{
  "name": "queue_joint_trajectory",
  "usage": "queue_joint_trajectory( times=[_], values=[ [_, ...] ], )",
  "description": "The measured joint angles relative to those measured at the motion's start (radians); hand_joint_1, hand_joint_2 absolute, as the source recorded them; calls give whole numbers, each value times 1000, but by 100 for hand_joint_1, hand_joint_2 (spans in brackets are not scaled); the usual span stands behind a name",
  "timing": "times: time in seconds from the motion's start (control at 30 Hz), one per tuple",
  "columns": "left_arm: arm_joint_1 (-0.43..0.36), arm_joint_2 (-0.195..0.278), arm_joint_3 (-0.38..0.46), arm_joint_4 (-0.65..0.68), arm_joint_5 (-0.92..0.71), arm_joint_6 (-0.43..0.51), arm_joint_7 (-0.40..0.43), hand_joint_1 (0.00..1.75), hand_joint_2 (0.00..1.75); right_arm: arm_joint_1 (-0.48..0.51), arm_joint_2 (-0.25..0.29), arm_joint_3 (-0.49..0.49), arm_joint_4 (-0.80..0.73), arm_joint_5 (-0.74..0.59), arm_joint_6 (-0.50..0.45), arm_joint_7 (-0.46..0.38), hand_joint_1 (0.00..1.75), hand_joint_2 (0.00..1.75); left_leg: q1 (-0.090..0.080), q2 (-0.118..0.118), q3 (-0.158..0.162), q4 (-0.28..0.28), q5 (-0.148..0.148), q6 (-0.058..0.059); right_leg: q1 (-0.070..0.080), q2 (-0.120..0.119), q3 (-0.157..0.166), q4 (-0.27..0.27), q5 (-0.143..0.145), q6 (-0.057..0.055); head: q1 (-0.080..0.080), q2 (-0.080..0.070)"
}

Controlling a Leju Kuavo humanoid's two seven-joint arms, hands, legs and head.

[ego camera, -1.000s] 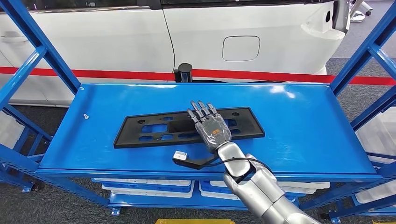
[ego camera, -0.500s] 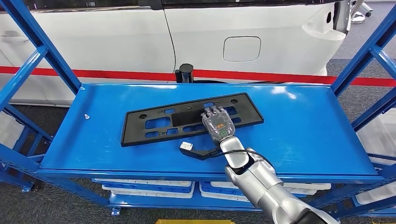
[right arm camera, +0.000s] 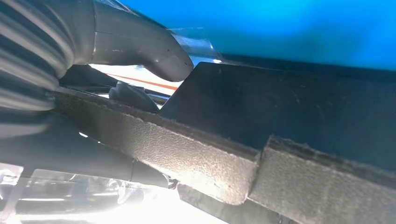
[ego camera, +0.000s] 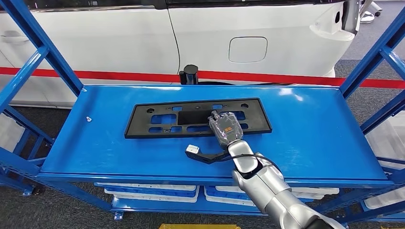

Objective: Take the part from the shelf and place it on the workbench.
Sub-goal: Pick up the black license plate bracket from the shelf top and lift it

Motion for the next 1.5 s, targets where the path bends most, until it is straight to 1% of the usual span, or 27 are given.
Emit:
queue_joint_trajectory(
  times=[0.03,0.23,0.43,0.63,0.73,0.8,0.9,1.03,1.07,1.1,1.2,1.23,1.27,1.33,1.5],
  values=[
    [0,0,0,0,0,-1,-6,0,175,1,0,-3,-2,-3,-5,-2,175,175,0,0,0,0,0,0,0,0,0,0,0,0,0,0],
    [0,0,0,0,-1,1,-26,0,175,18,-6,-19,-34,-20,-27,-11,175,175,0,0,-2,0,0,0,0,0,-3,0,0,0,0,0],
    [0,1,0,0,-9,26,-27,0,175,58,-25,-69,-152,-100,-47,-41,175,175,0,0,-6,0,0,0,0,0,-7,0,0,0,0,0],
    [0,2,0,0,-9,30,-27,0,175,78,-38,-91,-209,-111,-47,-46,175,175,0,0,-9,1,0,0,0,0,-10,0,0,0,0,0],
    [0,2,0,0,-10,32,-17,0,175,90,-42,-99,-233,-164,-58,-76,175,175,0,0,-10,1,0,0,0,0,-11,0,0,0,0,0],
    [0,2,0,0,-10,34,-1,0,175,107,-47,-115,-278,-245,-76,-120,175,175,0,0,-10,1,0,0,0,0,-11,0,0,0,0,0],
    [0,3,0,0,-11,34,17,0,175,136,-56,-147,-389,-370,-94,-173,175,175,0,0,-11,1,0,0,0,0,-12,0,0,0,0,0],
    [-1,3,0,0,-11,34,30,0,175,174,-68,-189,-538,-545,-90,-238,175,175,0,-1,-12,1,0,0,-1,0,-13,0,0,0,0,0],
    [-1,4,0,0,-10,34,31,0,175,183,-72,-198,-571,-618,-72,-262,175,175,0,-1,-12,1,0,0,-1,0,-13,0,0,0,0,0],
    [0,4,0,0,-7,34,32,0,175,194,-75,-206,-604,-717,-40,-294,175,175,0,-1,-12,1,0,0,-1,-1,-13,0,0,0,0,0],
    [1,5,1,0,6,34,30,0,175,234,-87,-230,-714,-1093,81,-404,175,175,0,-1,-13,1,0,0,-1,-1,-13,0,0,0,0,0],
    [2,6,2,0,8,34,26,0,175,246,-93,-238,-752,-1196,114,-435,175,175,0,-1,-13,1,0,0,-1,-1,-13,0,0,0,0,0],
    [3,6,3,0,11,34,21,0,175,257,-101,-246,-787,-1273,143,-464,175,175,0,-1,-13,1,0,0,-1,-1,-14,0,0,0,0,0],
    [6,8,6,0,12,35,13,0,175,277,-118,-260,-857,-1380,190,-518,175,175,0,-1,-13,1,0,0,-1,-1,-14,0,0,0,0,0],
    [15,10,10,0,19,42,9,0,175,329,-158,-287,-1018,-1517,259,-615,175,175,0,-1,-14,1,-1,1,-1,-1,-14,0,0,0,0,0]
  ],
)
